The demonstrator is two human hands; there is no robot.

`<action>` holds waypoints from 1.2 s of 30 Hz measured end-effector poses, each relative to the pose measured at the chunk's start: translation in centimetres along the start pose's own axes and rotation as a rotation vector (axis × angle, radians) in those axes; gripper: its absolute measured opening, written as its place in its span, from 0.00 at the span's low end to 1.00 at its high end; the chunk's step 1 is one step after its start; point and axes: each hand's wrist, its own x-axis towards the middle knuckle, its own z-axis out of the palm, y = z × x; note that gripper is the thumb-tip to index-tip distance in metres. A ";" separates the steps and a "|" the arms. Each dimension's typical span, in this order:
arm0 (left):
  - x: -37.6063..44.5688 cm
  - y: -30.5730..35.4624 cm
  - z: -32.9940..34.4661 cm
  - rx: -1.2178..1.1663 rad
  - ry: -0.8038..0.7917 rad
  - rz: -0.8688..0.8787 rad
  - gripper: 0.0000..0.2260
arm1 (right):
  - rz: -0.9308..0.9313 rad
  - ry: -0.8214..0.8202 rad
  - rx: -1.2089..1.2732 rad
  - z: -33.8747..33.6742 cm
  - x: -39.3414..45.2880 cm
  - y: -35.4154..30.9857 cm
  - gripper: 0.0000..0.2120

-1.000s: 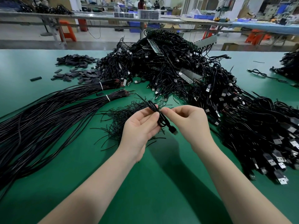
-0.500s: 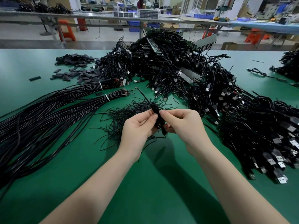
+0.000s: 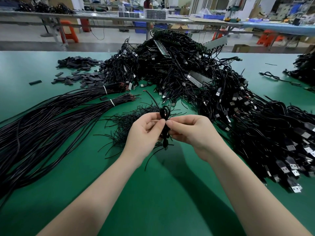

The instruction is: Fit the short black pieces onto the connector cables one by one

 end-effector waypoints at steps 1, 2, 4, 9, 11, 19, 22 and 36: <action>0.0 0.0 0.1 0.003 -0.003 -0.001 0.08 | 0.009 -0.001 0.009 0.0 0.0 0.0 0.03; 0.0 0.1 0.2 0.011 -0.004 -0.001 0.09 | 0.018 -0.001 0.017 0.1 0.1 0.1 0.02; 0.0 0.1 0.1 0.041 0.001 0.001 0.09 | 0.020 0.007 0.028 0.2 0.0 0.3 0.02; 0.1 0.1 0.0 0.082 0.021 0.022 0.08 | -0.161 0.071 -0.141 0.6 0.1 0.7 0.04; 0.1 0.1 -0.1 0.079 0.014 0.018 0.07 | -0.238 0.086 -0.239 0.3 0.2 0.8 0.03; 0.1 1.3 0.1 -0.246 -0.073 -0.362 0.08 | -1.072 0.230 -0.982 -0.3 0.6 2.3 0.05; 0.1 1.8 -0.3 -0.465 -0.106 -0.615 0.09 | -1.265 0.194 -1.130 -1.0 0.9 2.7 0.08; -0.3 -0.5 0.1 -0.073 0.045 -0.014 0.11 | 0.130 -0.025 0.007 -0.2 0.6 1.4 0.06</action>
